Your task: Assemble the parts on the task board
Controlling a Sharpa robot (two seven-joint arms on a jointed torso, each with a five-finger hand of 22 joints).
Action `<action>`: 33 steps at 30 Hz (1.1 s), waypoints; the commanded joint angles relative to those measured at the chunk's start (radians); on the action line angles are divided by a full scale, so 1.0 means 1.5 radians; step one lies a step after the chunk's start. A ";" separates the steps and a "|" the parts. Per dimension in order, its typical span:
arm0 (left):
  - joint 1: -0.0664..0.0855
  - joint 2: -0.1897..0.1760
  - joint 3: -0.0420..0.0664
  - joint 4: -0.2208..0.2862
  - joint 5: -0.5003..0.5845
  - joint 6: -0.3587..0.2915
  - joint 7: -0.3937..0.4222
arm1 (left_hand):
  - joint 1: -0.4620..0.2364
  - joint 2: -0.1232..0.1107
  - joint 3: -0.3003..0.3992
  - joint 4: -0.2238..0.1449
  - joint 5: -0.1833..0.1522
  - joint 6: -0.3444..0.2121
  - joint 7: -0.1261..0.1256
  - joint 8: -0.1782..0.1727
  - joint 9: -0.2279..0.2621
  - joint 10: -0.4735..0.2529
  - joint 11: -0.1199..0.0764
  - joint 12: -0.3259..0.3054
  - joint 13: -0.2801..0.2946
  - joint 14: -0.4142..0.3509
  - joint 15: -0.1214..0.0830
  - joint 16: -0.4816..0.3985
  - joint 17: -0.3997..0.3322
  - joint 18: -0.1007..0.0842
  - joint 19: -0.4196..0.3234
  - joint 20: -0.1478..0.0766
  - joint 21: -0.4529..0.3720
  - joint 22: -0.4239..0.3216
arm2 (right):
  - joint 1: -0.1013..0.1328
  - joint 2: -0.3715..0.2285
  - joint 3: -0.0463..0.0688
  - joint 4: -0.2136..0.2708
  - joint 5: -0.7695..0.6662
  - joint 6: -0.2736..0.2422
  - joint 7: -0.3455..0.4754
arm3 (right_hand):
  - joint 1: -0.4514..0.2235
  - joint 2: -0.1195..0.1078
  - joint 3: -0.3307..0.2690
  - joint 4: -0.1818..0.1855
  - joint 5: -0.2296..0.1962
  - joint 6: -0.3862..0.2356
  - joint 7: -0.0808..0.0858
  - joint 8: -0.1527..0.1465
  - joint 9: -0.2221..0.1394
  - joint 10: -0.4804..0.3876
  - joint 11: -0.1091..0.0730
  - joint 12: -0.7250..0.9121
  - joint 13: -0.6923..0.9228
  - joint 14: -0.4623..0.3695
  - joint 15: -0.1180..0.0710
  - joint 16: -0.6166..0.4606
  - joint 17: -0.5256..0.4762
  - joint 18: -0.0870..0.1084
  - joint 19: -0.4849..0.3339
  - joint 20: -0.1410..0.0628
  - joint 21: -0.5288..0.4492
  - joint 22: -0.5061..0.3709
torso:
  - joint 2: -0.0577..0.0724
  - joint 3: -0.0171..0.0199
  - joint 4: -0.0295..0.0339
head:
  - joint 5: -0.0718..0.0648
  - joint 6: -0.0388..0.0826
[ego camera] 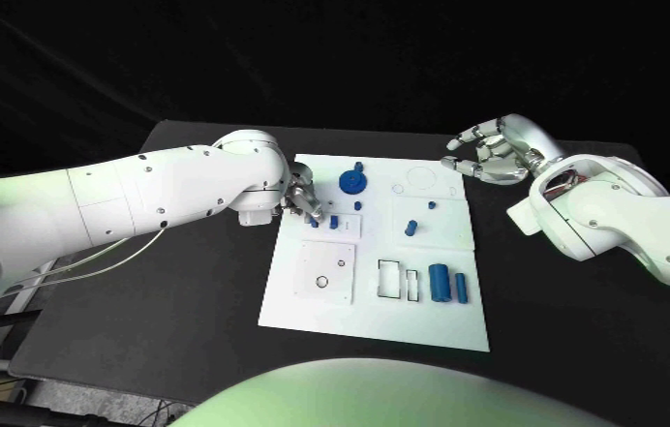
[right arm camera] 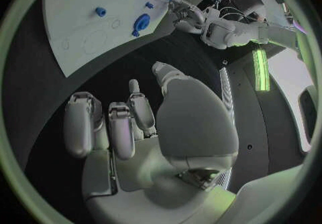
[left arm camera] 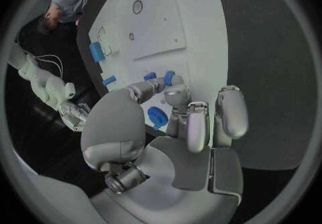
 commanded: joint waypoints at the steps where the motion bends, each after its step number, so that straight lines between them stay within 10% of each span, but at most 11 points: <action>1: -0.006 0.003 -0.004 -0.004 0.007 0.016 -0.012 | -0.013 -0.002 0.000 0.005 -0.007 0.005 -0.002 -0.003 -0.001 0.002 -0.001 -0.001 0.000 0.068 -0.005 0.002 0.176 -0.004 0.004 0.001 -0.004 0.099 | 0.000 0.000 0.000 0.001 -0.005 0.002 0.005 | -0.008 0.002 0.001 0.000 0.002 -0.003 0.000 0.003 0.001 -0.004 0.000 -0.003 -0.001 0.065 -0.001 -0.002 0.160 0.008 -0.005 0.001 -0.004 0.103 | 0.000 -0.0002 0.0003 | -0.001 0.000; 14: -0.007 0.002 -0.005 -0.010 -0.002 0.019 -0.011 | -0.045 -0.014 -0.054 0.044 -0.085 0.015 -0.003 -0.009 -0.008 0.001 -0.001 0.002 0.003 0.068 -0.006 0.002 0.176 -0.004 0.006 0.001 -0.008 0.102 | 0.000 0.000 0.000 0.000 -0.005 0.003 0.005 | -0.010 0.001 -0.001 0.002 0.002 -0.004 0.000 0.003 0.001 -0.004 0.000 -0.004 -0.001 0.065 -0.001 -0.003 0.159 0.008 -0.007 0.001 -0.006 0.102 | -0.001 -0.0003 0.0008 | -0.001 0.000; 33: -0.007 -0.009 -0.001 -0.001 -0.010 -0.031 0.008 | -0.033 -0.011 -0.170 0.123 -0.091 0.022 -0.003 -0.011 -0.008 0.003 -0.002 0.005 0.006 0.068 -0.007 0.002 0.176 -0.005 0.009 -0.001 -0.009 0.107 | -0.001 -0.002 0.000 0.001 -0.005 0.003 0.006 | -0.011 0.001 -0.001 0.002 0.001 -0.004 0.000 0.003 0.001 -0.004 0.000 -0.003 -0.001 0.065 -0.001 -0.003 0.159 0.008 -0.007 0.001 -0.006 0.102 | -0.001 -0.0005 0.0000 | -0.003 0.000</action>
